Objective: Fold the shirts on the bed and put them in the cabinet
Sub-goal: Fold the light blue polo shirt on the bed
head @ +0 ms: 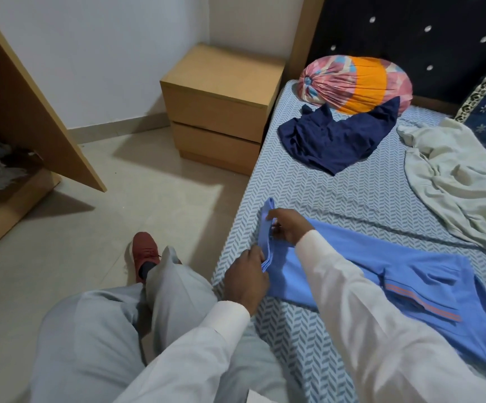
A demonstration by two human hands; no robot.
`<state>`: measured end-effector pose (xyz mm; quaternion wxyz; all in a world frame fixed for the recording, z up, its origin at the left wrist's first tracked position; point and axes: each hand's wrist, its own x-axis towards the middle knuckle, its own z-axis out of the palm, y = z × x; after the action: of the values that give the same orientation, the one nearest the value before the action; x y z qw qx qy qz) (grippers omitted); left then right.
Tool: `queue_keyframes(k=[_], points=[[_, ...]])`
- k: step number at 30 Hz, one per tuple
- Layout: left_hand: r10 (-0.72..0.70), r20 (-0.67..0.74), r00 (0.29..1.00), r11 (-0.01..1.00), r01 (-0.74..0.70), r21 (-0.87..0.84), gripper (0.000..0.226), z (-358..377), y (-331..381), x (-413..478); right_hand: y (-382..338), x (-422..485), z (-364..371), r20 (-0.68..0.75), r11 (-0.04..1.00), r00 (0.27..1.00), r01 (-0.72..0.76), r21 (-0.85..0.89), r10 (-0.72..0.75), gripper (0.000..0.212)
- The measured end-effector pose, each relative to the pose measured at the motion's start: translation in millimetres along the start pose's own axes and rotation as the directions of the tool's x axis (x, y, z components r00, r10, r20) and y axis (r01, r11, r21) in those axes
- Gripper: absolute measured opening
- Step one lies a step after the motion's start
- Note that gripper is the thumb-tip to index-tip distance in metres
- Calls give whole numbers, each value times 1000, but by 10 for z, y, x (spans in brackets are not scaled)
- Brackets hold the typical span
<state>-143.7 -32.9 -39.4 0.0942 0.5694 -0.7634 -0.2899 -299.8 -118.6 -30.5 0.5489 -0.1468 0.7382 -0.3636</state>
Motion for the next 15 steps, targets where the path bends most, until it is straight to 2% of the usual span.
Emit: queue_keyframes(k=[2, 4, 6, 8, 10, 11, 13, 15], points=[[70, 48, 996, 993, -74, 93, 29, 75, 37, -26, 110, -49, -206, 60, 998, 998, -1, 66, -3, 19], [115, 105, 988, 977, -131, 169, 31, 121, 40, -37, 215, -32, -302, 73, 998, 997, 21, 53, -25, 18], [153, 168, 974, 965, -183, 187, 31, 162, 43, -40, 298, 45, -368, 31, 996, 996, 80, -40, -79, 25], [174, 220, 960, 969, -206, 133, 31, 172, 16, -36, 337, 74, -392, -40, 953, 981, 176, -246, -191, 28], [187, 236, 954, 975, -210, 76, 31, 184, -9, -25, 341, 20, -402, -121, 789, 927, 227, -570, -354, 31], [187, 236, 953, 979, -201, 35, 30, 190, -20, -17, 349, 12, -398, -135, 693, 881, 252, -676, -453, 42], [176, 230, 957, 984, -165, -65, 27, 206, -49, -1, 354, 24, -368, -28, 520, 806, 354, -777, -591, 62], [179, 217, 960, 981, -156, -120, 19, 238, -62, 18, 393, 106, -349, 122, 399, 804, 414, -818, -582, 60]])
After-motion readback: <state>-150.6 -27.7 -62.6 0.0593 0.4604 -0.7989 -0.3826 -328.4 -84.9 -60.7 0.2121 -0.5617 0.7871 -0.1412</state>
